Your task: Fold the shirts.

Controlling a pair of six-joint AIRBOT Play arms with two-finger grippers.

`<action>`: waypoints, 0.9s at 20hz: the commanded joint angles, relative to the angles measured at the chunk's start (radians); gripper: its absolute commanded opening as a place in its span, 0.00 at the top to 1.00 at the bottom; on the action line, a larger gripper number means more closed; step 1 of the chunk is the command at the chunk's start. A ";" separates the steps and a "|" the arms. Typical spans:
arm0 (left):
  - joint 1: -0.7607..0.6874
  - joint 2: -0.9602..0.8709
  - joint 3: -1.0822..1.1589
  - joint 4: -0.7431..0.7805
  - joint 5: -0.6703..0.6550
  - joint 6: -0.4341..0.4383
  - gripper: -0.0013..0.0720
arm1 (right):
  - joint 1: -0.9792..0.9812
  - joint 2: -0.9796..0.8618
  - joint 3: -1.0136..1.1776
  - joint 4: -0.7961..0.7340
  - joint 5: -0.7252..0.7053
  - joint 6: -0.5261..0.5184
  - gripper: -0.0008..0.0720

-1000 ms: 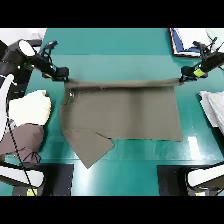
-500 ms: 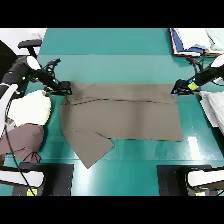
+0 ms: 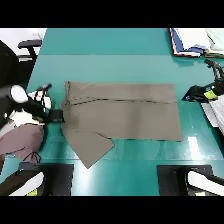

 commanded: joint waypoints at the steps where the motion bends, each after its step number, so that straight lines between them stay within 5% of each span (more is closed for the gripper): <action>1: 0.000 0.107 -0.222 -0.113 0.041 -0.027 0.30 | -0.005 0.085 -0.078 0.001 -0.042 0.000 0.35; 6: -0.065 0.107 -0.310 -0.239 0.170 -0.015 0.30 | -0.005 0.086 -0.061 0.002 -0.051 0.000 0.36; 11: -0.128 0.108 -0.311 -0.237 0.149 -0.032 0.31 | -0.038 0.085 -0.061 0.000 -0.025 -0.001 0.36; 13: -0.128 0.108 -0.311 -0.234 0.145 -0.031 0.86 | -0.091 0.085 -0.063 -0.002 0.004 -0.008 0.36; 14: -0.128 0.108 -0.310 -0.234 0.144 -0.030 0.94 | -0.125 0.085 -0.063 -0.008 0.023 -0.008 0.36; 18: -0.128 0.128 -0.244 -0.201 0.125 -0.031 0.94 | -0.259 0.085 -0.161 -0.037 0.076 -0.007 0.35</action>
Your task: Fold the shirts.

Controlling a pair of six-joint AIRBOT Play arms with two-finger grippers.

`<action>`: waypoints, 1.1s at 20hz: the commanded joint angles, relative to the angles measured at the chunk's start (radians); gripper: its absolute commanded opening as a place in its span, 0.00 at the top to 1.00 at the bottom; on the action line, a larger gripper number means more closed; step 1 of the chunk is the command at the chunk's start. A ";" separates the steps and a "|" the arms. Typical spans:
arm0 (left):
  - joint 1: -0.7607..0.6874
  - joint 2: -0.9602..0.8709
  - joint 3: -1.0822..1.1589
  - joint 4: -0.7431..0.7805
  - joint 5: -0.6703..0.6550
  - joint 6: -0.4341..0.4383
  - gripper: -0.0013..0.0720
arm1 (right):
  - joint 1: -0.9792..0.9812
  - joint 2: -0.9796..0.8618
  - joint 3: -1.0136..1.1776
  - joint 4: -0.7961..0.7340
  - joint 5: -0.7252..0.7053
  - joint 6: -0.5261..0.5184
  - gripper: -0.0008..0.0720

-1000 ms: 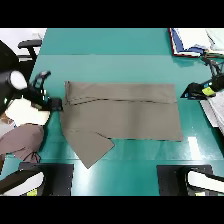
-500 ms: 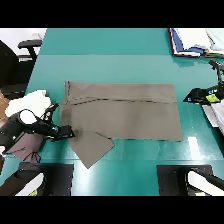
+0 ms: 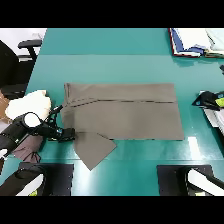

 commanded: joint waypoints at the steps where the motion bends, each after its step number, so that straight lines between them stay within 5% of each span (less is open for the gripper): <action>1: -0.002 0.023 0.064 0.030 -0.011 -0.001 0.94 | -0.113 0.000 -0.127 -0.030 0.042 -0.001 0.35; 7: -0.002 0.034 0.129 0.032 -0.010 -0.001 0.94 | -0.173 0.000 -0.473 0.092 -0.085 -0.047 0.29; 10: -0.002 0.034 0.129 0.032 -0.008 -0.001 0.94 | -0.173 0.000 -0.512 0.130 -0.134 -0.047 0.39; 14: -0.002 0.034 0.129 0.034 -0.009 0.001 0.94 | -0.113 0.000 -0.512 0.118 -0.119 -0.047 0.40; 17: -0.002 0.034 0.134 0.042 -0.047 0.026 0.94 | -0.022 0.001 -0.508 0.110 -0.111 -0.071 0.94; 22: -0.002 0.169 0.173 0.104 -0.214 0.023 0.94 | 0.018 0.134 -0.403 0.005 0.074 -0.071 0.97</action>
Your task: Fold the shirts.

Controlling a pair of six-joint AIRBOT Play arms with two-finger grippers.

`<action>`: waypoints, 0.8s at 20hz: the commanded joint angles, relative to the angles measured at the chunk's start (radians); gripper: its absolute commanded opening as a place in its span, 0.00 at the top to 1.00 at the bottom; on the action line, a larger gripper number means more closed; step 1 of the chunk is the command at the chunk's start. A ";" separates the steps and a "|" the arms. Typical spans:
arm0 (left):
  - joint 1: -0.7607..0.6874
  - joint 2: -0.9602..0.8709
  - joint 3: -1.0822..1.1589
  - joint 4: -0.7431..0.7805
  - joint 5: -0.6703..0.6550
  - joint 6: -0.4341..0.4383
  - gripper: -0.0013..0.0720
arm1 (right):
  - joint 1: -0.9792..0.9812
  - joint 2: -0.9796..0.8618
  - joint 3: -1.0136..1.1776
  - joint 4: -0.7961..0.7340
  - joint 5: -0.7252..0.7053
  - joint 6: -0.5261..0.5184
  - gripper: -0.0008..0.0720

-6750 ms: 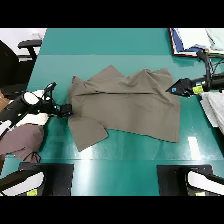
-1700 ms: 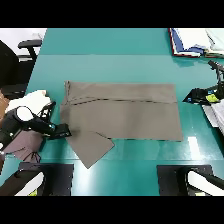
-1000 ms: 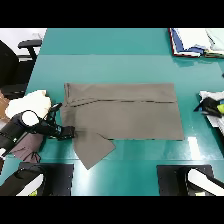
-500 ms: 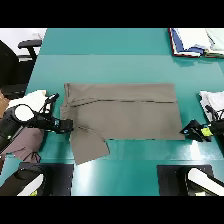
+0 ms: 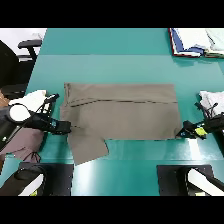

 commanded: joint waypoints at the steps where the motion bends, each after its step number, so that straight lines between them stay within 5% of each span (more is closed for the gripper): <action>1: 0.000 0.115 0.031 0.025 -0.147 -0.002 0.94 | 0.024 0.123 0.074 -0.111 0.152 -0.005 0.97; 4: 0.000 0.157 0.126 0.018 -0.219 -0.002 0.94 | 0.024 0.237 0.165 -0.171 0.199 0.041 0.97; 7: 0.000 0.105 0.203 0.047 -0.069 0.014 0.94 | 0.062 0.198 0.275 -0.164 0.140 0.051 0.97; 16: 0.000 -0.418 0.428 0.187 0.327 0.036 0.94 | 0.232 -0.380 0.753 -0.162 0.004 0.071 0.97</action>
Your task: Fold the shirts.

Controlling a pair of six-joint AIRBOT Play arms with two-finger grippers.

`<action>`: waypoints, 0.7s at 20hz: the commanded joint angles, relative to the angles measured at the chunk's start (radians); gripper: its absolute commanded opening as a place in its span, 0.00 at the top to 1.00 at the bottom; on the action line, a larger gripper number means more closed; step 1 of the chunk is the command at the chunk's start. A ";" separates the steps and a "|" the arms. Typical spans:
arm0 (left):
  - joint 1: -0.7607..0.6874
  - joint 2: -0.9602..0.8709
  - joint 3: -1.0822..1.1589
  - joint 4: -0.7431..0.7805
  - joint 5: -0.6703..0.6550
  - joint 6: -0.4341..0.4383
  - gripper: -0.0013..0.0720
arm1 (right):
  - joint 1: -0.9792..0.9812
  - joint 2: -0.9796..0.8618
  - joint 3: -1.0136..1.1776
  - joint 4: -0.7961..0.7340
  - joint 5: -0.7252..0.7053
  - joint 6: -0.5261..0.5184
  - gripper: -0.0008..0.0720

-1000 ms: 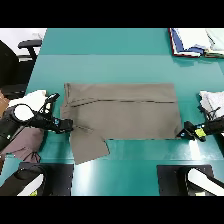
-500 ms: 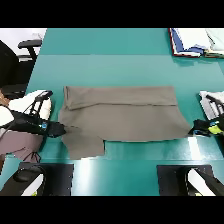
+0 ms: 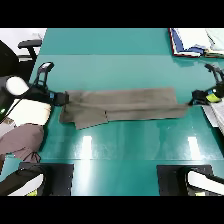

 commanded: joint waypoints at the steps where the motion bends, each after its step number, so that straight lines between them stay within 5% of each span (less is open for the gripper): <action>1: 0.001 -0.187 0.078 0.030 0.179 0.003 0.94 | 0.050 -0.225 0.186 0.003 -0.042 0.007 0.97; 5: 0.001 -0.272 0.103 0.029 0.298 0.002 0.94 | 0.047 -0.387 0.319 0.127 -0.045 0.007 0.96; 6: 0.001 -0.272 0.103 0.029 0.309 0.002 0.93 | 0.037 -0.415 0.352 0.162 -0.044 0.005 0.86; 7: 0.001 -0.272 0.112 0.027 0.301 0.002 0.81 | 0.023 -0.436 0.382 0.203 -0.041 0.004 0.54; 8: 0.001 -0.270 0.126 0.027 0.286 0.002 0.43 | 0.008 -0.448 0.406 0.237 -0.032 -0.003 0.43; 9: 0.001 -0.269 0.147 0.027 0.259 0.002 0.24 | -0.015 -0.448 0.419 0.266 -0.017 -0.025 0.42; 12: 0.001 -0.268 0.230 0.019 0.145 0.002 0.25 | -0.100 -0.409 0.375 0.281 0.008 -0.061 0.28; 13: 0.001 -0.268 0.243 -0.003 0.125 0.003 0.40 | -0.135 -0.397 0.334 0.281 0.016 -0.061 0.28; 14: 0.001 -0.269 0.246 -0.035 0.116 0.005 0.80 | -0.167 -0.393 0.292 0.283 0.023 -0.061 0.28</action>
